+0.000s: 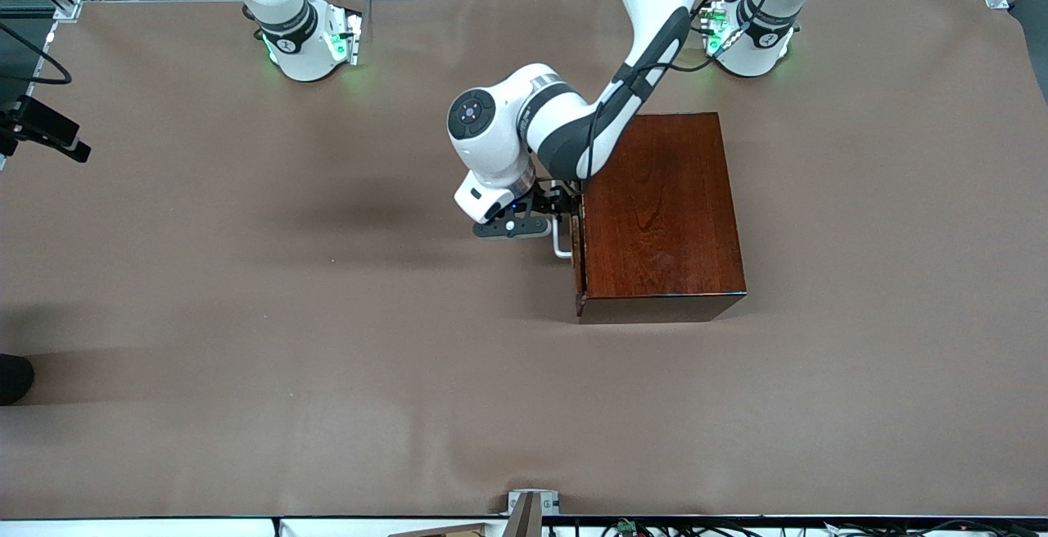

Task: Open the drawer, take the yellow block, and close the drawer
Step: 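Pull the drawer out of the wooden box with the left gripper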

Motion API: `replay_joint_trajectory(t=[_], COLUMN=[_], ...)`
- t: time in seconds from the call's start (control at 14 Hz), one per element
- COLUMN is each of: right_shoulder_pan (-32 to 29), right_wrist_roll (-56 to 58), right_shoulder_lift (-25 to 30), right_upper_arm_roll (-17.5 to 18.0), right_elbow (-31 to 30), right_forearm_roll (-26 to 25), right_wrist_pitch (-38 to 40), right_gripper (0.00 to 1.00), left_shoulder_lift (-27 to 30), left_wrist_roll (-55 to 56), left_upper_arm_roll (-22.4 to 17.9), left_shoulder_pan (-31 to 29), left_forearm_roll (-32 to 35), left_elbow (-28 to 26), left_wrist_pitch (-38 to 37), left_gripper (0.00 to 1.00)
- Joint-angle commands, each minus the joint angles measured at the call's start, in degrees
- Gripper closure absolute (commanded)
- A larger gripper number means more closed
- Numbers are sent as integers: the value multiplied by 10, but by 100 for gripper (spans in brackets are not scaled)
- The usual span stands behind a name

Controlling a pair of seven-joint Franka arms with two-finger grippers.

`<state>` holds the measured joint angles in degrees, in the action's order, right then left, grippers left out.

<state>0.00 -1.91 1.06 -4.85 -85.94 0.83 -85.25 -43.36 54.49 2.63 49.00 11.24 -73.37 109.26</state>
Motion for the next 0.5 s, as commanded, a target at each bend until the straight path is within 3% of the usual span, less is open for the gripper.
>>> replay_joint_trajectory(t=[0.0,0.43], right_shoulder_pan=[-6,-12], right_wrist_roll=[-7,-8], right_shoulder_lift=[3,-2], right_upper_arm_roll=[5,4], right_elbow=[6,5], right_forearm_roll=[8,7], right_wrist_pitch=[4,-1], right_gripper=[0,0], left_shoulder_lift=[-13,-25], left_wrist_roll=[35,54], left_upper_arm_roll=[-1,1], left_shoulder_pan=[15,26], left_forearm_roll=[12,8], left_elbow=[14,15], left_wrist_pitch=[45,106], left_gripper=[0,0])
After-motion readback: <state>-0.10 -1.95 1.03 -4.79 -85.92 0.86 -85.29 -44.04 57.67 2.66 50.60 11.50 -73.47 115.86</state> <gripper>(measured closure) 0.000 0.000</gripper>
